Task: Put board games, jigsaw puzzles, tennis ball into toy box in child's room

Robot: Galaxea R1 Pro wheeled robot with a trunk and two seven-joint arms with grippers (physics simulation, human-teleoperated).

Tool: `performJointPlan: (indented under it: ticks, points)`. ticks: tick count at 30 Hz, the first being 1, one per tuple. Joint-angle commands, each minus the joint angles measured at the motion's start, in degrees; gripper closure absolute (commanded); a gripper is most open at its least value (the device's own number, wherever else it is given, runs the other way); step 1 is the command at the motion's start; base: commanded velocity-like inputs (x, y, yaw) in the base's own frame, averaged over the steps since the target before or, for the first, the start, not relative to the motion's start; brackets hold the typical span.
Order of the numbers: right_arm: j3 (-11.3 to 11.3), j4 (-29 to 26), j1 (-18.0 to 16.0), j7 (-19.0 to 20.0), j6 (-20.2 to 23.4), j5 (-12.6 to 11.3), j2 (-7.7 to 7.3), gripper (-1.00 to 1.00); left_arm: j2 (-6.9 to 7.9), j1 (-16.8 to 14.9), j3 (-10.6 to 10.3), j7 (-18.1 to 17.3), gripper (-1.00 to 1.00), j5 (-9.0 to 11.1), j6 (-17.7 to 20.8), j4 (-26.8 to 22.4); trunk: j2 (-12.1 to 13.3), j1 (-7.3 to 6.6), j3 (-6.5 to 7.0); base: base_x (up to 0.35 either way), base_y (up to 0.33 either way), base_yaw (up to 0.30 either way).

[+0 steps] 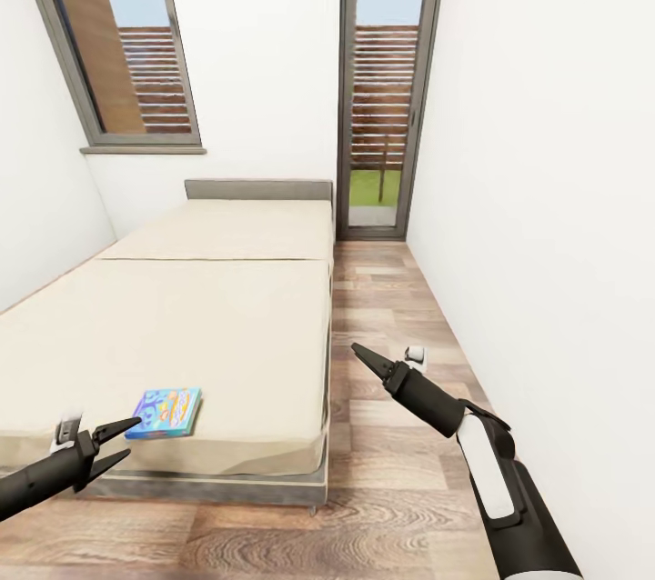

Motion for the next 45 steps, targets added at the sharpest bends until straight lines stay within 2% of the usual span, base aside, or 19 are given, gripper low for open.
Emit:
performJointPlan:
  ticks: [1, 39, 45]
  points:
    - [-0.11, -0.01, -0.03, 0.10, 0.36, -0.14, 0.05, -1.00, 0.01, -0.04, 0.06, -0.25, -1.00, -0.13, 0.20, 0.02, -0.02, 0.00, -0.05, 0.117, 0.060, 0.000]
    - [-0.11, -0.04, -0.02, -0.26, 0.27, -0.11, 0.05, -1.00, 0.14, -0.04, 0.61, -0.33, -1.00, 0.15, 0.20, 0.02, -0.02, 0.00, -0.05, 0.015, 0.007, 0.000]
    - [-0.11, -0.04, -0.02, -0.26, 0.27, -0.11, 0.05, -1.00, 0.14, -0.04, 0.63, -0.31, -1.00, 0.21, 0.21, 0.02, -2.43, 1.32, -1.13, 0.000, 0.000, 0.000]
